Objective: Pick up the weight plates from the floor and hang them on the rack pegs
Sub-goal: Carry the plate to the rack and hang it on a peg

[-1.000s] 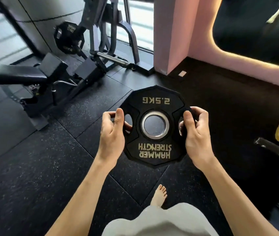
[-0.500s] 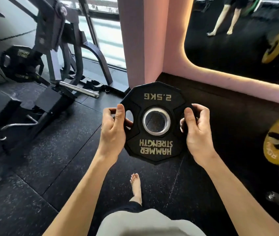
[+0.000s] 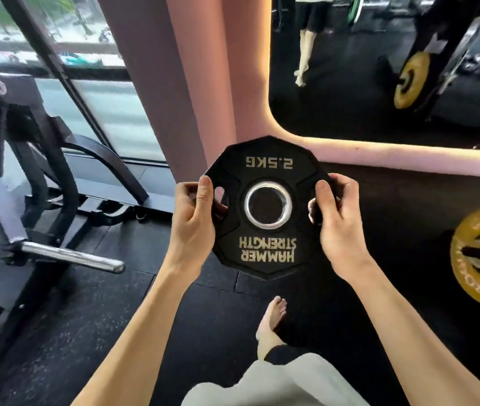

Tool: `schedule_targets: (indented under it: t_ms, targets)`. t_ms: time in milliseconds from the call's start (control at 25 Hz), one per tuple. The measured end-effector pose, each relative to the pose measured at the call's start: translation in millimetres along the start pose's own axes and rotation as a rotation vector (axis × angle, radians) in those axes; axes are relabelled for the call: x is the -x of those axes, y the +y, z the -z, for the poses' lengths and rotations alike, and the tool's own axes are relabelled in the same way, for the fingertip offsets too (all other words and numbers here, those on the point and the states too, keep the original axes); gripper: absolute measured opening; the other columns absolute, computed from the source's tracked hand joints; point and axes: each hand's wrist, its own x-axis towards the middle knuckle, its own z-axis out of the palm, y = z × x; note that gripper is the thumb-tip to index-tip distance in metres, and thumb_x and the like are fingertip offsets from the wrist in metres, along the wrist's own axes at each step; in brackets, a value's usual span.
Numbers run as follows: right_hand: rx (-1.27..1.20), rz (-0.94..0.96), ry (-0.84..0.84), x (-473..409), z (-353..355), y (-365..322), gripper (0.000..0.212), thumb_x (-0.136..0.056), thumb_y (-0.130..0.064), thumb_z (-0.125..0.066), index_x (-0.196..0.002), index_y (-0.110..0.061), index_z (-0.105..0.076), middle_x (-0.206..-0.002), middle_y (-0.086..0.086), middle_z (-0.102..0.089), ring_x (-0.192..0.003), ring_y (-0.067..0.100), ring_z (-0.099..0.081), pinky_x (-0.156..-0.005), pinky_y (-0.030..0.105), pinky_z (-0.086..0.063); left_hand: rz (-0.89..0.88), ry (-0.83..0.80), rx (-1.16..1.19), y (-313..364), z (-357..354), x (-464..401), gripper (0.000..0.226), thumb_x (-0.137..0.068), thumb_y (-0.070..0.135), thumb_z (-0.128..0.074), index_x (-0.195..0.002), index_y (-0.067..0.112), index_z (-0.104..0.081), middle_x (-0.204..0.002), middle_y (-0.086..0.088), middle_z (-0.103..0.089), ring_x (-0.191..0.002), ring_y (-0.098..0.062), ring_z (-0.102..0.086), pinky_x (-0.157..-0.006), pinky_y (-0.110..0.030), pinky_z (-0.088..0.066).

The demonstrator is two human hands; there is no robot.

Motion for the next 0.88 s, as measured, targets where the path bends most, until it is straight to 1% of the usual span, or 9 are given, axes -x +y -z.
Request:
schedule_targets:
  t_ms: [160,280,360,440,520,600,680,800,880]
  targets:
    - [-0.013,0.040,0.053,-113.5,-15.5,15.7,0.020,-0.101,-0.028,-0.045,-0.120,-0.022,-0.043,-0.097,-0.012,-0.057,-0.080,-0.013,-0.057,-0.075,0.008,-0.046,-0.034,-0.019,-0.015,-6.6,-46.4,-114.0,0.028,-0.103,0.040,-0.037,-0.092,0.016,-0.045,-0.054,0.016,-0.057,-0.054,0.003,-0.054,-0.072,-0.021,-0.047]
    - [-0.033,0.061,0.074,-187.0,-17.0,15.8,0.016,-0.102,-0.024,-0.044,-0.117,-0.021,-0.045,-0.096,-0.011,-0.058,-0.080,-0.012,-0.057,-0.076,0.009,-0.046,-0.057,-0.024,-0.033,-0.6,-84.0,-184.9,0.026,-0.103,0.041,-0.038,-0.089,0.020,-0.046,-0.061,0.013,-0.058,-0.055,0.002,-0.052,-0.060,-0.019,-0.045]
    - [-0.028,0.066,0.103,-237.6,-10.9,15.3,0.012,-0.102,-0.025,-0.044,-0.113,-0.026,-0.046,-0.089,-0.009,-0.057,-0.075,-0.006,-0.057,-0.073,0.014,-0.048,-0.056,-0.062,-0.032,4.5,-114.7,-234.5,0.026,-0.102,0.043,-0.039,-0.086,0.024,-0.046,-0.071,0.005,-0.058,-0.058,-0.002,-0.052,-0.057,-0.023,-0.044]
    - [-0.017,0.059,0.151,-277.1,-3.0,14.7,0.010,-0.102,-0.028,-0.045,-0.112,-0.029,-0.046,-0.087,-0.007,-0.057,-0.074,-0.002,-0.055,-0.072,0.018,-0.047,-0.052,-0.123,-0.027,9.2,-142.8,-276.2,0.025,-0.102,0.045,-0.040,-0.087,0.026,-0.046,-0.074,0.003,-0.059,-0.061,-0.007,-0.054,-0.056,-0.027,-0.045]
    - [0.006,0.064,0.235,-310.1,9.8,15.4,0.011,-0.102,-0.029,-0.044,-0.113,-0.029,-0.045,-0.089,-0.008,-0.057,-0.077,0.000,-0.055,-0.075,0.020,-0.046,-0.047,-0.222,-0.020,12.1,-176.1,-314.1,0.025,-0.101,0.047,-0.040,-0.088,0.027,-0.047,-0.070,0.008,-0.060,-0.063,-0.007,-0.057,-0.058,-0.029,-0.047]
    - [0.020,0.060,0.317,-332.3,21.0,14.7,0.013,-0.102,-0.027,-0.044,-0.115,-0.026,-0.045,-0.087,-0.014,-0.056,-0.076,-0.005,-0.056,-0.074,0.016,-0.046,-0.058,-0.286,-0.008,13.7,-206.3,-341.9,0.024,-0.101,0.046,-0.041,-0.086,0.029,-0.047,-0.065,0.015,-0.059,-0.063,-0.003,-0.057,-0.063,-0.028,-0.046]
    - [0.053,0.069,0.442,-357.5,37.2,13.7,0.013,-0.102,-0.025,-0.044,-0.115,-0.023,-0.044,-0.087,-0.015,-0.056,-0.076,-0.011,-0.056,-0.073,0.011,-0.045,-0.085,-0.382,-0.005,16.6,-247.3,-373.8,0.024,-0.101,0.044,-0.042,-0.085,0.028,-0.048,-0.064,0.019,-0.059,-0.064,0.002,-0.057,-0.065,-0.026,-0.046]
    - [0.114,0.087,0.655,-391.3,59.0,12.4,0.009,-0.102,-0.022,-0.044,-0.110,-0.025,-0.043,-0.093,-0.014,-0.055,-0.077,-0.016,-0.055,-0.072,0.006,-0.044,-0.118,-0.557,-0.020,19.3,-309.3,-417.8,0.022,-0.100,0.045,-0.042,-0.091,0.027,-0.050,-0.077,0.014,-0.062,-0.073,0.003,-0.060,-0.073,-0.027,-0.050]
    - [0.128,0.083,0.795,-408.1,72.1,12.3,0.011,-0.102,-0.023,-0.044,-0.113,-0.021,-0.043,-0.094,-0.014,-0.055,-0.076,-0.017,-0.056,-0.069,0.006,-0.044,-0.139,-0.684,-0.005,22.5,-348.0,-439.2,0.023,-0.100,0.045,-0.043,-0.098,0.024,-0.052,-0.085,0.009,-0.061,-0.078,0.004,-0.061,-0.078,-0.027,-0.051]
